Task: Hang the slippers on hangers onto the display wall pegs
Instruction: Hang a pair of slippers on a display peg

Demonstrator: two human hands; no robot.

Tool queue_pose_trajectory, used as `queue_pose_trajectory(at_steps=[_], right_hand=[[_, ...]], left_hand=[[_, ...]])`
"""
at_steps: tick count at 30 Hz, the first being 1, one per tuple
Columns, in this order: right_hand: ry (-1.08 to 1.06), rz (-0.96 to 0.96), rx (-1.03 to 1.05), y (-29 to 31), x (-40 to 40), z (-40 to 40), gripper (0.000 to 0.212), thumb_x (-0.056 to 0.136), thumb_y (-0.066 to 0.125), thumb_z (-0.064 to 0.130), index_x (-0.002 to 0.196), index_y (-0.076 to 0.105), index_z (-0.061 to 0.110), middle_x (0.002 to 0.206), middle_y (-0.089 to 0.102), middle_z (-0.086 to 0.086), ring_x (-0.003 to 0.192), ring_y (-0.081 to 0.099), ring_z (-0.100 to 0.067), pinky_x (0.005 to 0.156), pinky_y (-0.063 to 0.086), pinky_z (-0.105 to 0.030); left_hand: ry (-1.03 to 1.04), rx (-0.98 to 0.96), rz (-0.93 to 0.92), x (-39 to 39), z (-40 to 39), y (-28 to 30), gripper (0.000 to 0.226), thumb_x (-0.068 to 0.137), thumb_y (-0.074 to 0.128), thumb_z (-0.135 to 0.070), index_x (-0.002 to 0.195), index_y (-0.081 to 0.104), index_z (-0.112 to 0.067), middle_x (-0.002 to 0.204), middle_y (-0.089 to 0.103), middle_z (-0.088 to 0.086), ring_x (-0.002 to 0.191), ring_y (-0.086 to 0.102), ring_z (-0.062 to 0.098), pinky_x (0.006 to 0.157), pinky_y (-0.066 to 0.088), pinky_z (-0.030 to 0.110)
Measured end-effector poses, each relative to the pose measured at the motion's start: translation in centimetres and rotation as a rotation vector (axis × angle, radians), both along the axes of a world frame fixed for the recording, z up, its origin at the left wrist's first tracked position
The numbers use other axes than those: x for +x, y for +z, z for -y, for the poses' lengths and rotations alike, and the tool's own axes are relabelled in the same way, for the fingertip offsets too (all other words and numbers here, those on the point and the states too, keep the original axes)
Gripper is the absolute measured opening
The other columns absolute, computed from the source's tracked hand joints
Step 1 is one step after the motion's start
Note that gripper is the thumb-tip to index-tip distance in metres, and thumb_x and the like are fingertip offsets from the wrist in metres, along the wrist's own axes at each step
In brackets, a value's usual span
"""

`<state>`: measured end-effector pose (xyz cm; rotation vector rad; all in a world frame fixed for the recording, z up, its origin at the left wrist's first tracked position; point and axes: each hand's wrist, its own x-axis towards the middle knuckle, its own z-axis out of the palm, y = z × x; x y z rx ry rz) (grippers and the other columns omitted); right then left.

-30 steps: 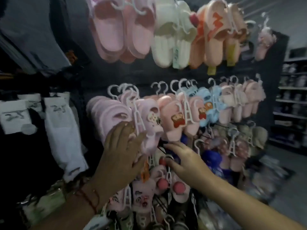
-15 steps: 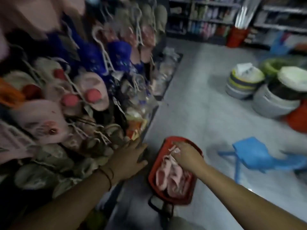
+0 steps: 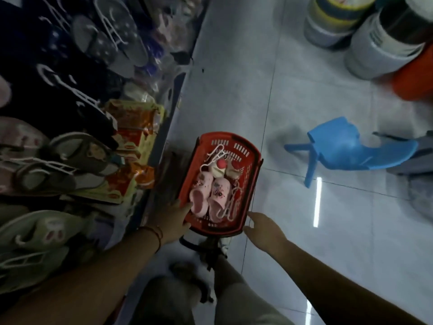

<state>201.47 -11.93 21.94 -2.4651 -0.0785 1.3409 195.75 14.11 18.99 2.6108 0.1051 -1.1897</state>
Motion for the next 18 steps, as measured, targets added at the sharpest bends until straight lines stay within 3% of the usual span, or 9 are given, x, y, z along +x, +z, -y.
queue_pose_trajectory(at_steps=[6,11,15,18], right_hand=[[-0.119,-0.142,0.0,-7.8,3.4,-1.2,0.04,0.104,0.044,0.034,0.14,0.053,0.02,0.141,0.058,-0.006,0.124,0.057,-0.024,0.099,0.043,-0.028],[-0.307,-0.268,0.03,-18.3,5.5,-2.7,0.045,0.101,0.047,0.048,0.139,0.054,0.026,0.135,0.063,-0.003,0.117,0.063,-0.023,0.102,0.051,-0.04],[-0.523,-0.333,0.019,-26.5,6.1,-3.7,0.04,0.096,0.06,0.031,0.133,0.058,0.016,0.127,0.066,-0.01,0.107,0.066,-0.026,0.095,0.055,-0.045],[-0.692,-0.342,0.037,-31.7,6.2,-4.8,0.053,0.093,0.065,0.02,0.142,0.046,0.014,0.13,0.06,-0.01,0.1,0.061,-0.021,0.08,0.055,-0.034]], left_hand=[[0.046,-0.038,-0.055,3.3,0.6,-8.8,0.067,0.1,0.052,-0.043,0.159,0.024,-0.027,0.157,0.034,0.007,0.142,0.036,0.03,0.114,0.033,0.035],[0.078,-0.072,-0.086,5.3,1.7,-19.1,0.066,0.097,0.054,-0.043,0.156,0.027,-0.034,0.148,0.045,0.006,0.132,0.047,0.028,0.105,0.043,0.035],[0.115,-0.08,-0.122,6.0,2.5,-27.4,0.065,0.1,0.054,-0.034,0.158,0.025,-0.034,0.151,0.039,0.011,0.133,0.045,0.032,0.108,0.042,0.036],[0.203,-0.074,-0.115,5.7,2.8,-32.9,0.067,0.098,0.058,-0.033,0.157,0.026,-0.036,0.157,0.03,0.013,0.141,0.037,0.035,0.116,0.035,0.041]])
